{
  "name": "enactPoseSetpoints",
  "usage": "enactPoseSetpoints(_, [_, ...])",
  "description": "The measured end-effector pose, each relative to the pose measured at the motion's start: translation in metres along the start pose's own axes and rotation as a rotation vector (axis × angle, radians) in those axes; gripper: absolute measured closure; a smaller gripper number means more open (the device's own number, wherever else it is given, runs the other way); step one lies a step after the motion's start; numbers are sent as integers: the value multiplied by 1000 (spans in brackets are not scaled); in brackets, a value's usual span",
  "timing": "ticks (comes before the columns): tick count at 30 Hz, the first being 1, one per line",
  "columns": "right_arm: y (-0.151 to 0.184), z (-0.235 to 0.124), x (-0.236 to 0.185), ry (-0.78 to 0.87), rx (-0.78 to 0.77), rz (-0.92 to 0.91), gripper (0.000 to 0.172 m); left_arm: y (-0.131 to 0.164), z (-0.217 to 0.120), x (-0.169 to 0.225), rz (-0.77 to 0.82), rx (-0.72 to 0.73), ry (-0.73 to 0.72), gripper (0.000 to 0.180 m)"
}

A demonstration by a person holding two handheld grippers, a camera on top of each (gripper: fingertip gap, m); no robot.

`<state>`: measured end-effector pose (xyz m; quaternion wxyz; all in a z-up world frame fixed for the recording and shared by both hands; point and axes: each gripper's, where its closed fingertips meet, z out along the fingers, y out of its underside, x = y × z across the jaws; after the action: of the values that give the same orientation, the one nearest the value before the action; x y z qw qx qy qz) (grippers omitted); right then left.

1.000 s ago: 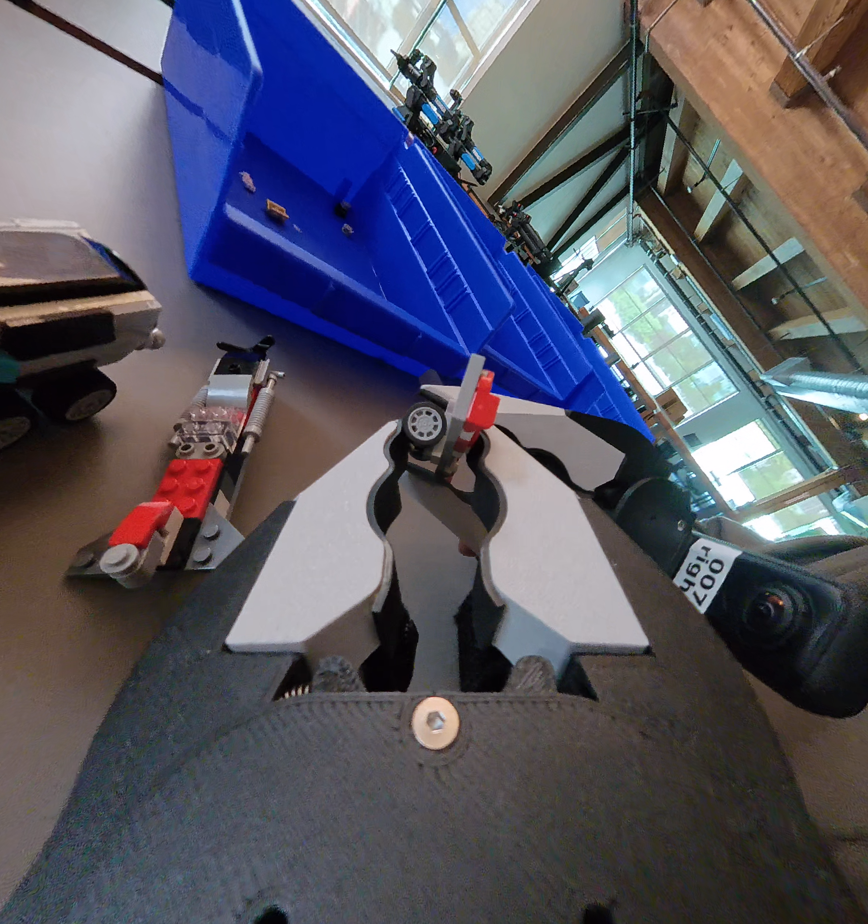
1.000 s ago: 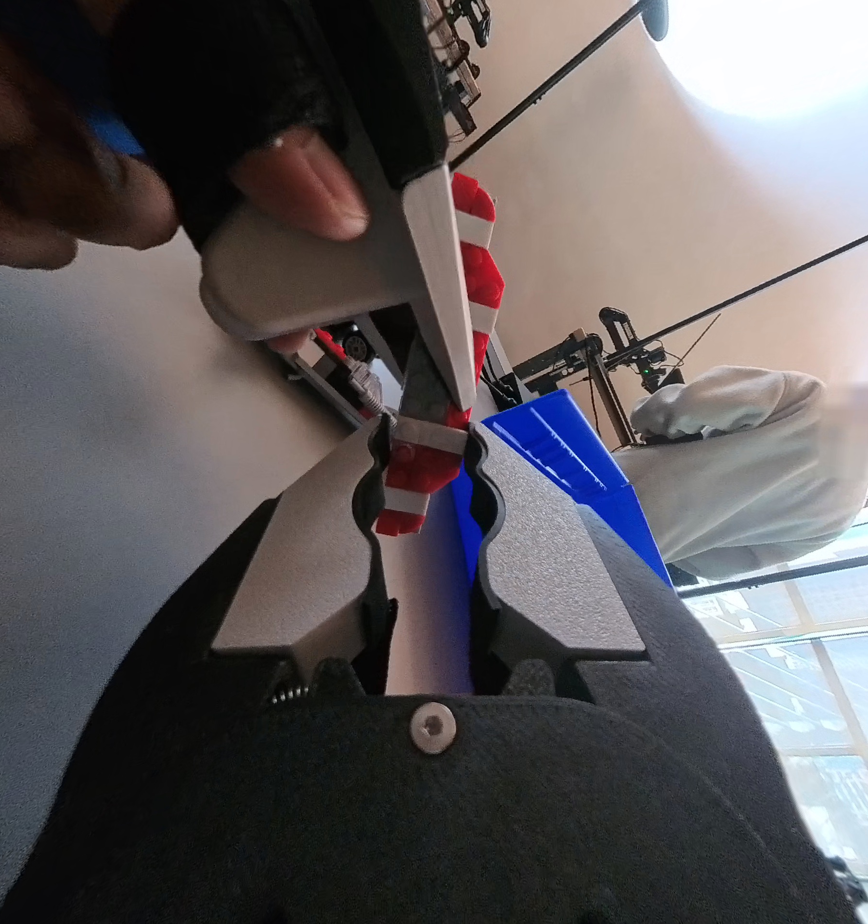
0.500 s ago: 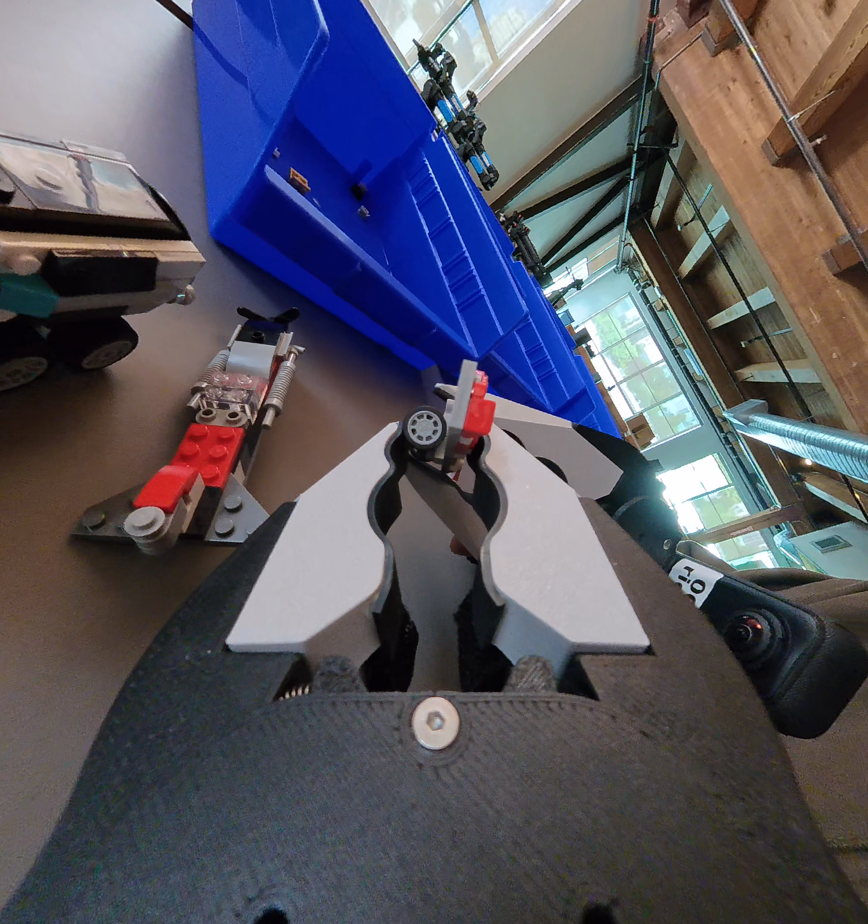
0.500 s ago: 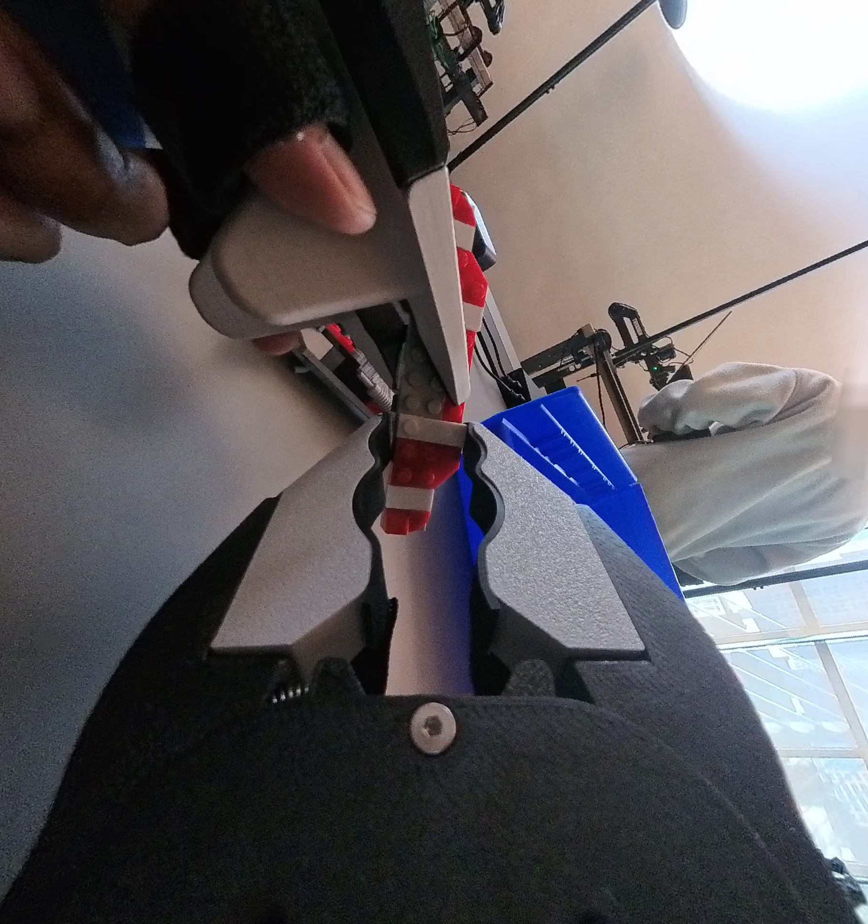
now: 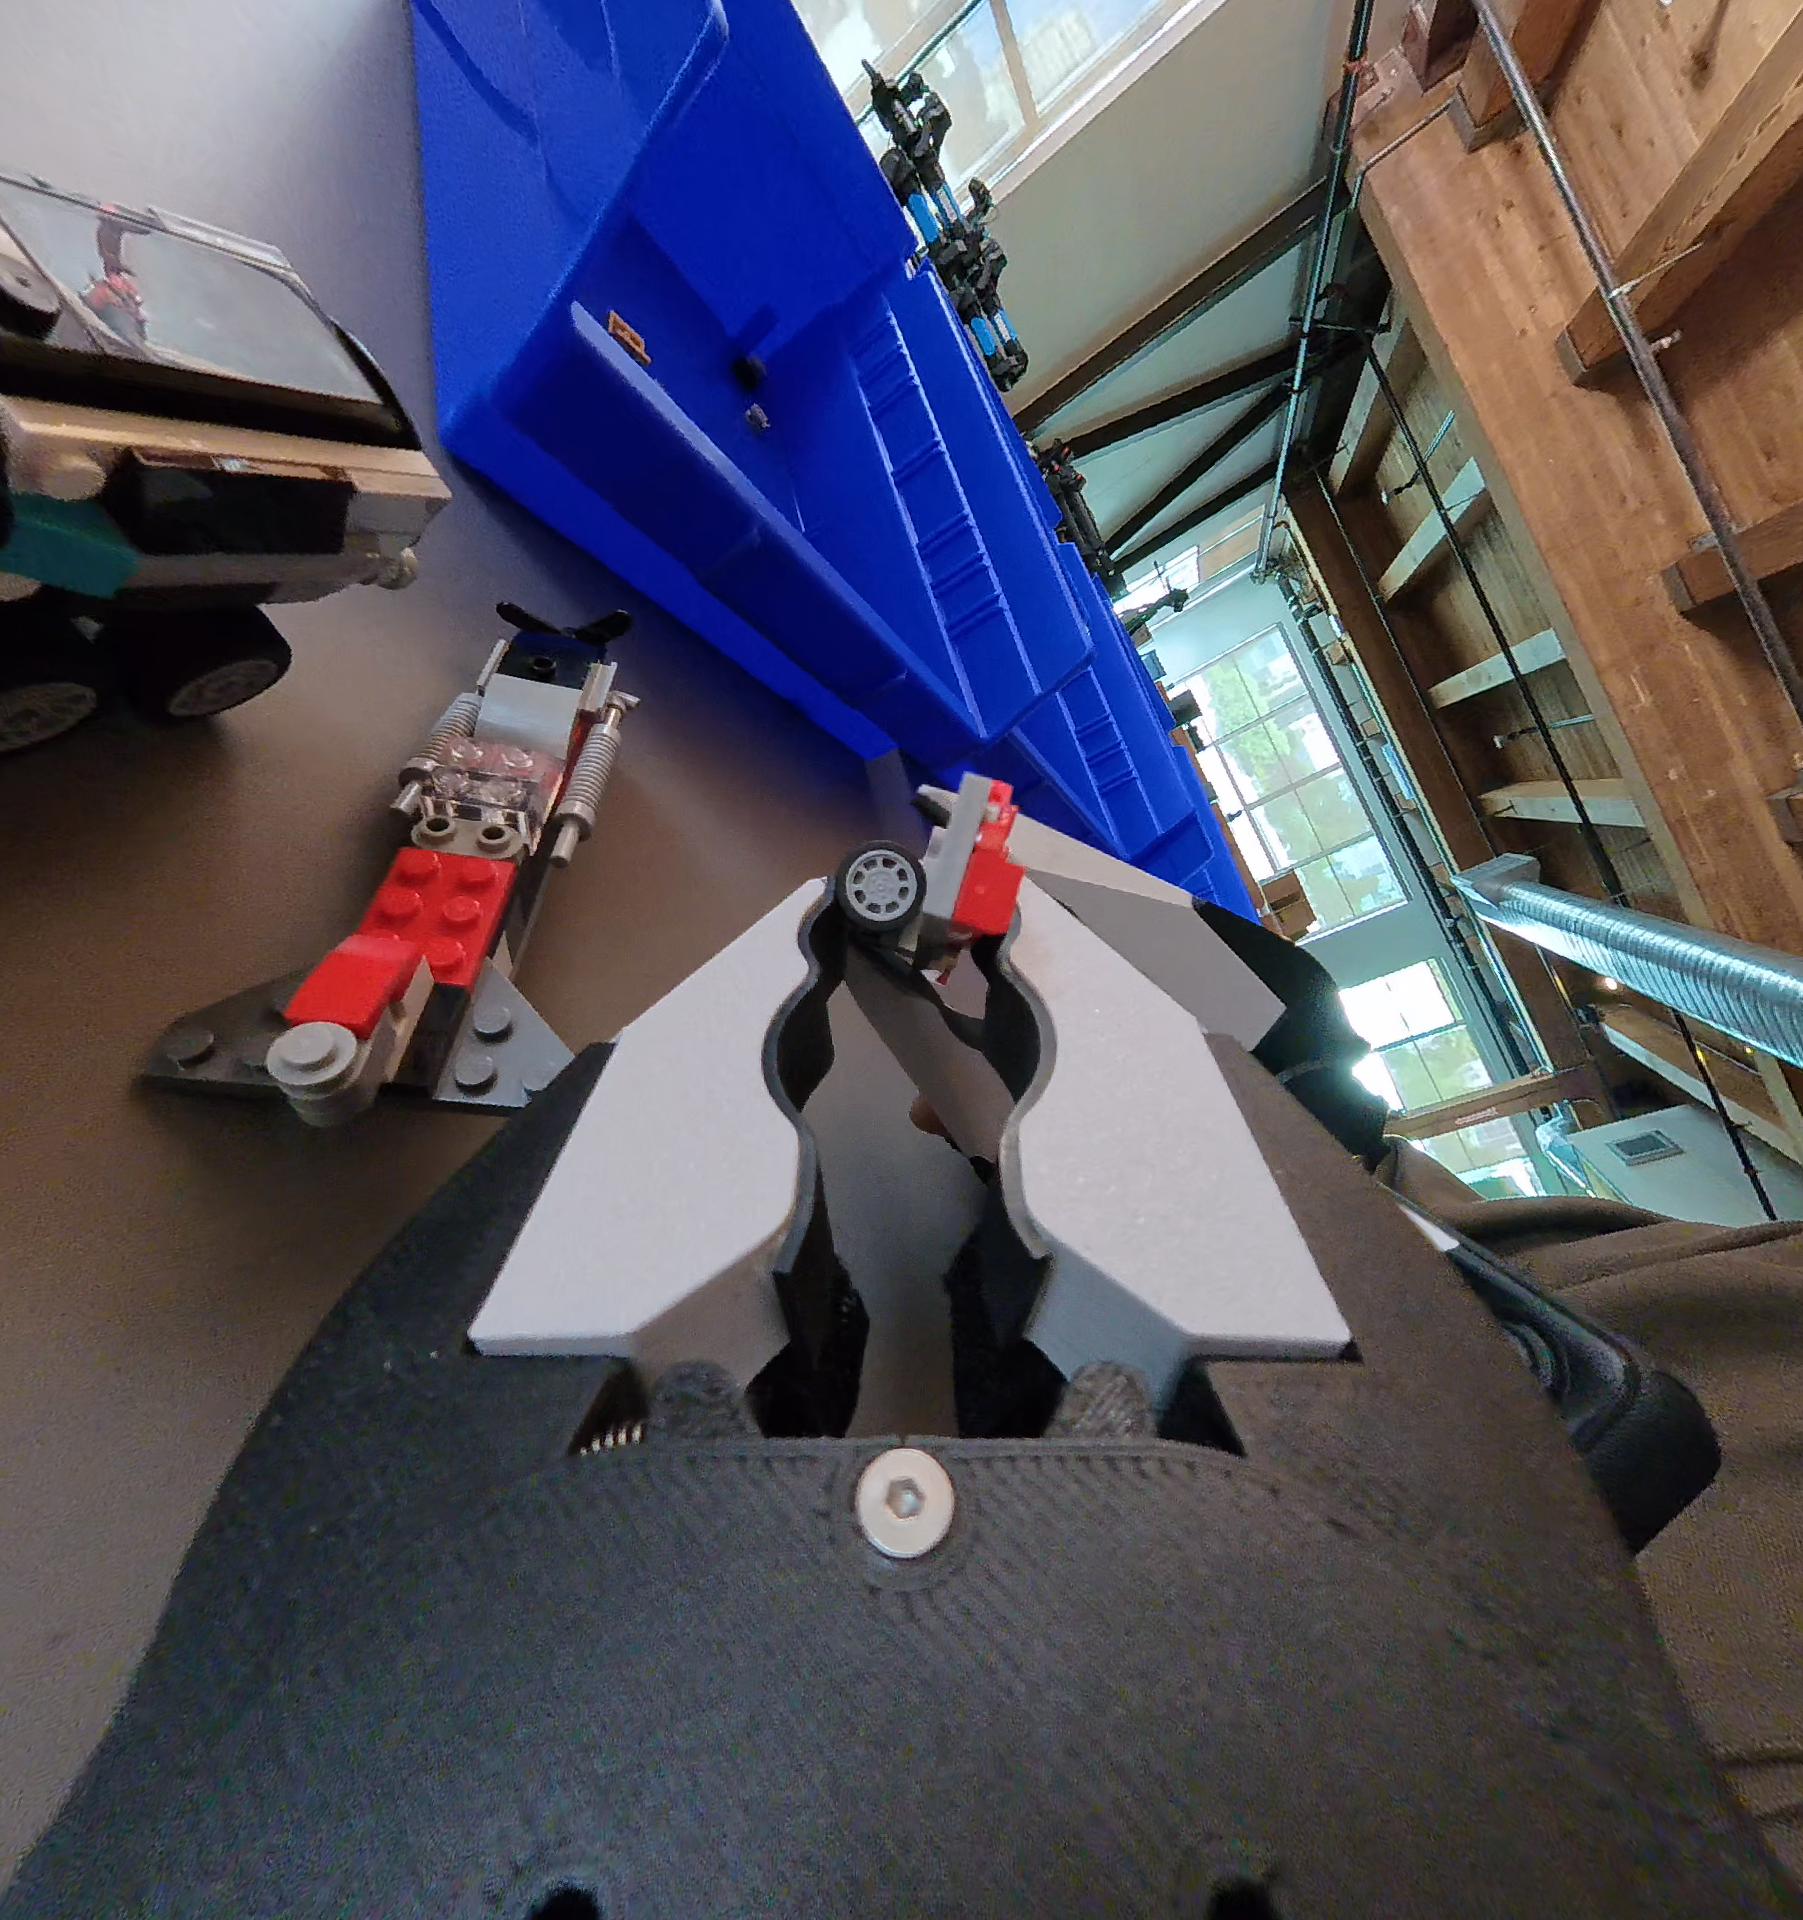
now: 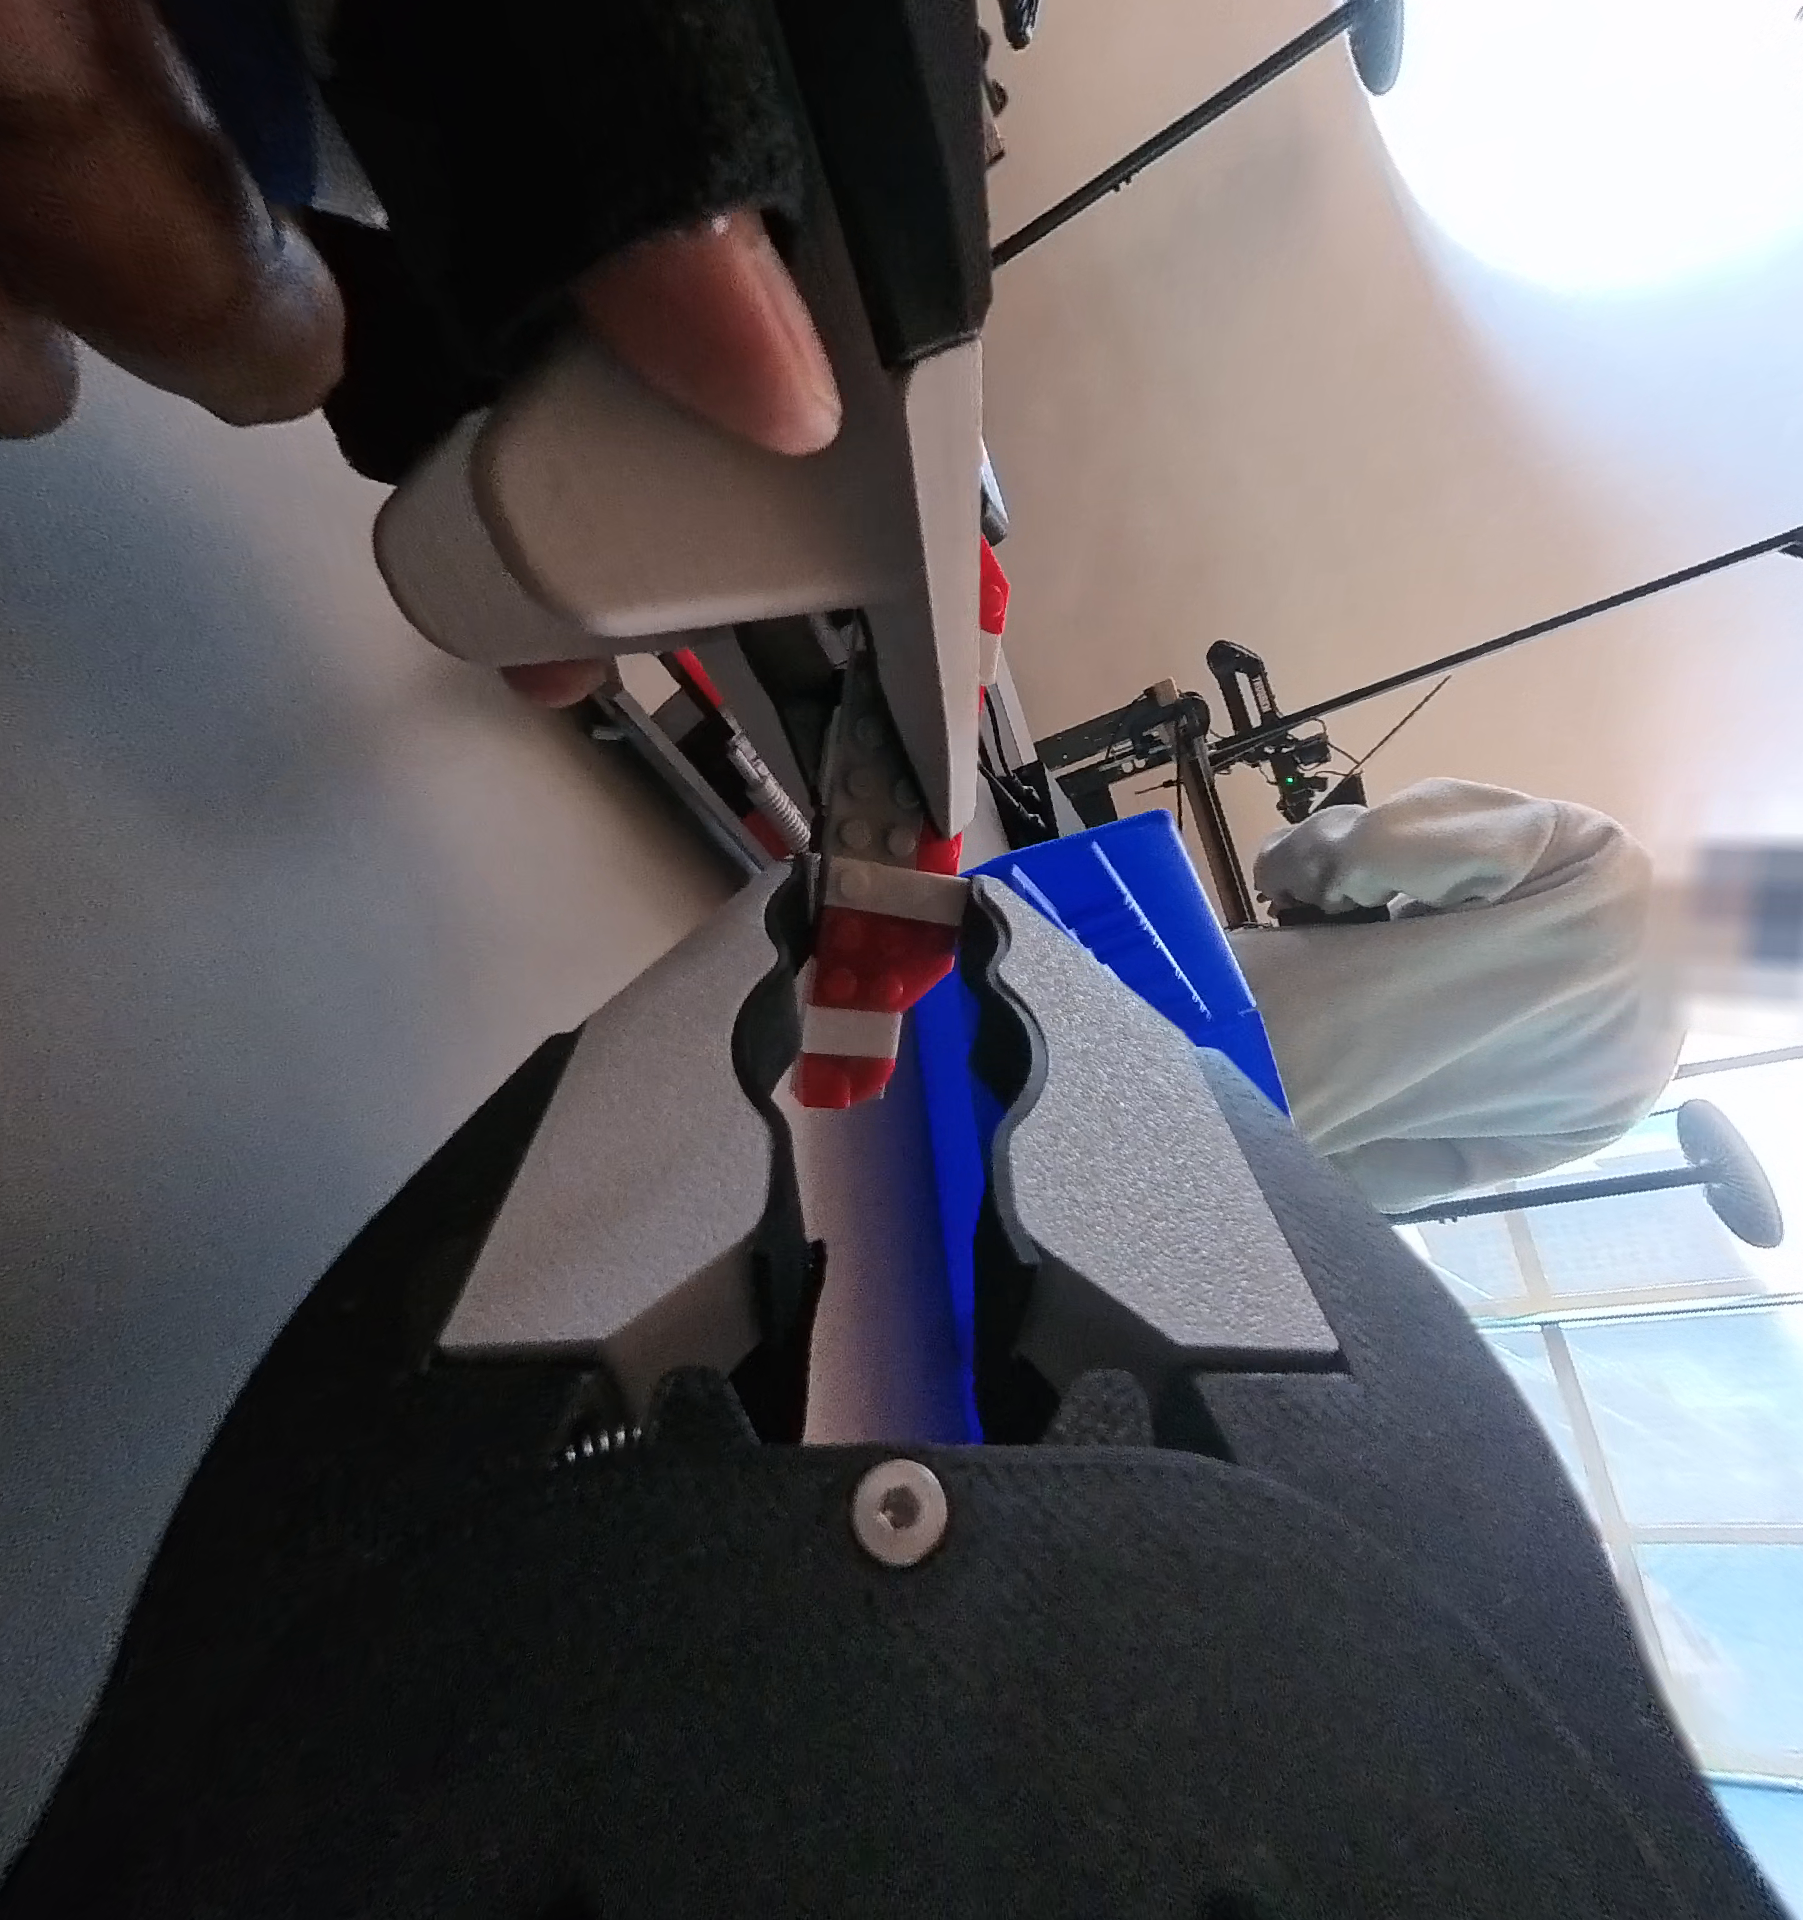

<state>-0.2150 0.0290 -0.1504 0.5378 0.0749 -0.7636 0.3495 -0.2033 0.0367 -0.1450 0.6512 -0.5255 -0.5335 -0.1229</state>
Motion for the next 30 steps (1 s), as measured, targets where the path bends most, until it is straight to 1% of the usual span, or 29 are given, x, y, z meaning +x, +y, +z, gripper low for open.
enactPoseSetpoints(5, [0, -1, 2, 18, -3, -25, 143, 0, 0, 1, -3, 1, 6, 155])
enactPoseSetpoints(7, [0, -1, 3, 11, 8, 12, 143, -1, 0, 2, 17, 3, 6, 155])
enactPoseSetpoints(10, [-1, -2, 5, -12, 37, 98, 142, -9, -3, 3, 134, 33, -25, 156])
enactPoseSetpoints(14, [-3, -5, 7, -64, 92, 204, 124, -18, -6, 4, 304, 55, -76, 156])
enactPoseSetpoints(16, [-9, -7, 8, -73, 125, 228, 120, -17, -5, 5, 372, 46, -92, 156])
enactPoseSetpoints(19, [-16, -12, 10, -62, 165, 214, 124, -14, -3, 9, 465, 32, -109, 156])
enactPoseSetpoints(21, [-17, -14, 13, -43, 174, 198, 133, -12, -2, 12, 502, 30, -109, 156])
enactPoseSetpoints(24, [-16, -14, 13, -28, 163, 173, 146, -11, -2, 14, 498, 25, -100, 156])
enactPoseSetpoints(30, [-15, -14, 13, -17, 149, 145, 146, -10, -2, 11, 365, 18, -62, 156])
